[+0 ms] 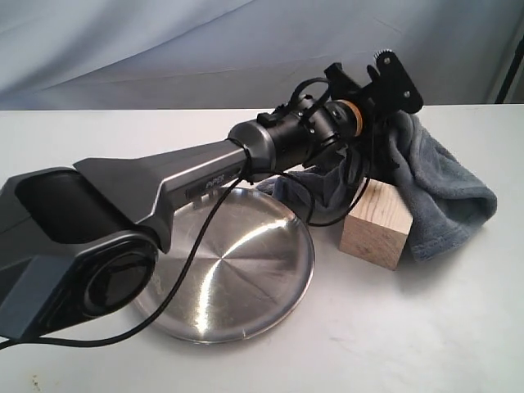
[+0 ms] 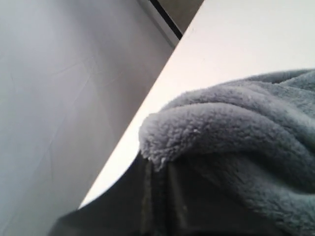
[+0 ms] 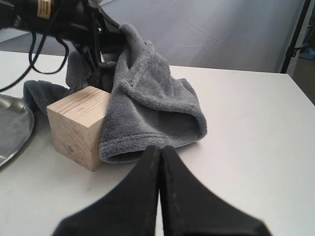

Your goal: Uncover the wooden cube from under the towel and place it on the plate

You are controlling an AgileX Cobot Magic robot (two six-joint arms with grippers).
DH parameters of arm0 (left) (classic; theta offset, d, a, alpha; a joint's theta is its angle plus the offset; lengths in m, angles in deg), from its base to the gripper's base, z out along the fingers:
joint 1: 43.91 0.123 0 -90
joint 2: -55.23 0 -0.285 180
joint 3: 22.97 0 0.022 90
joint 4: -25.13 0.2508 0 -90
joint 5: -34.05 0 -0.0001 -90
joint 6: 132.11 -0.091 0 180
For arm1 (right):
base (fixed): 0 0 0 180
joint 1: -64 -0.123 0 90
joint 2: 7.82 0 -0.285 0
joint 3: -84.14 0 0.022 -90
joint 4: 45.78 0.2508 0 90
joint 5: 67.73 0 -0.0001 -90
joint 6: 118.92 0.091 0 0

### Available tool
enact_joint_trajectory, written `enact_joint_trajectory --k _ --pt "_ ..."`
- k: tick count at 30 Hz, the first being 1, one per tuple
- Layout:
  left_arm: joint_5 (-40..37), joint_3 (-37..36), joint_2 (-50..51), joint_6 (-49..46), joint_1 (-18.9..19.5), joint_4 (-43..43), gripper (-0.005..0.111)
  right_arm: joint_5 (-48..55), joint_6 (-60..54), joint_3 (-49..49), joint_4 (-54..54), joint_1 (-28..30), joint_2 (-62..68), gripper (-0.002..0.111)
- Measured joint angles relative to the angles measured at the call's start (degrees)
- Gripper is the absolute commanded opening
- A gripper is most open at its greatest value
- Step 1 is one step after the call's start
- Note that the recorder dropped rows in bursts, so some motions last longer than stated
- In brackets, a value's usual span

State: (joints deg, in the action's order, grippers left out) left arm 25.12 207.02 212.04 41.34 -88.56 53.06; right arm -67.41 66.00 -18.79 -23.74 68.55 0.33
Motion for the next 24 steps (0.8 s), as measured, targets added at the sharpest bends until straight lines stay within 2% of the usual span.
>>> enact_joint_trajectory --k 9,12,17,24 --pt "-6.3 2.2 2.2 7.1 0.0 -0.1 0.061 0.0 0.0 0.0 0.0 0.0 0.0 0.003" --pt "-7.3 2.8 2.2 8.5 0.1 -0.1 0.066 0.0 0.0 0.0 0.0 0.0 0.0 0.003" --pt "-12.8 4.9 2.2 14.4 0.1 -0.1 0.066 0.0 0.0 0.0 0.0 0.0 0.0 0.003" --pt "-24.7 11.2 1.1 19.9 0.0 -0.4 0.088 0.0 0.0 0.0 0.0 0.0 0.0 0.003"
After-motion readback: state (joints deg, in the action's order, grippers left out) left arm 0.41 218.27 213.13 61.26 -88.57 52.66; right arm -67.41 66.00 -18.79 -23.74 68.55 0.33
